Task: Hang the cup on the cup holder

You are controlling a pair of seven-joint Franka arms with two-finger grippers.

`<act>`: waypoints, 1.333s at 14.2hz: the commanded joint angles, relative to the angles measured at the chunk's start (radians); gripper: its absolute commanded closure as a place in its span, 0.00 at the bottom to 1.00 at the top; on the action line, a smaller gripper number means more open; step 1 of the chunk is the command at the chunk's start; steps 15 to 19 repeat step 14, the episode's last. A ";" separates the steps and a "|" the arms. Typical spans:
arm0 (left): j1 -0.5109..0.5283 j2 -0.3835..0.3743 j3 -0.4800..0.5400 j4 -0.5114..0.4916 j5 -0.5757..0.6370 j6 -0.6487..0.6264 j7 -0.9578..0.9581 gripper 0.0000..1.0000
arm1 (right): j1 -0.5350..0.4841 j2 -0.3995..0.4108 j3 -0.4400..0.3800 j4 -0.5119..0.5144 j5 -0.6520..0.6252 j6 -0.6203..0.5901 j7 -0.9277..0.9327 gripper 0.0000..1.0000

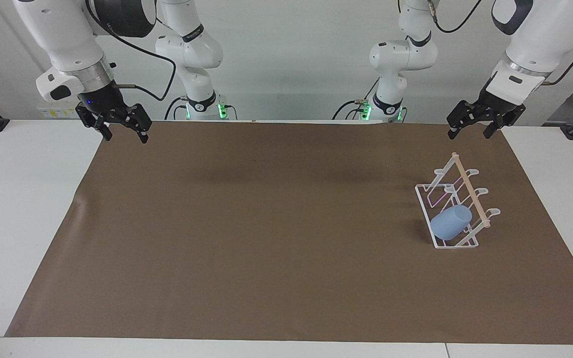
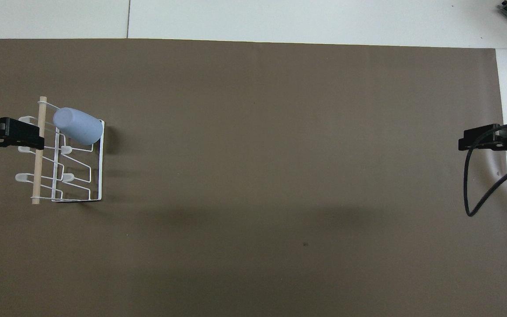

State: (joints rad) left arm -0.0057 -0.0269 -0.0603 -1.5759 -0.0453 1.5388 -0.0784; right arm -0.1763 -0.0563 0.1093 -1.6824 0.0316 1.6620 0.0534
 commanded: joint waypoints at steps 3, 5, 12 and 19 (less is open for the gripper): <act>-0.003 -0.010 0.010 -0.019 -0.005 -0.022 0.000 0.00 | -0.009 -0.022 0.007 -0.023 -0.009 0.007 -0.018 0.00; -0.002 -0.010 0.010 -0.021 -0.005 -0.022 0.000 0.00 | -0.009 -0.022 0.006 -0.025 -0.009 0.007 -0.018 0.00; 0.006 -0.010 0.011 -0.022 -0.005 -0.009 0.065 0.00 | -0.009 -0.022 0.006 -0.023 -0.009 0.007 -0.018 0.00; 0.007 -0.010 0.011 -0.026 -0.005 -0.008 0.062 0.00 | -0.009 -0.022 0.006 -0.025 -0.009 0.007 -0.018 0.00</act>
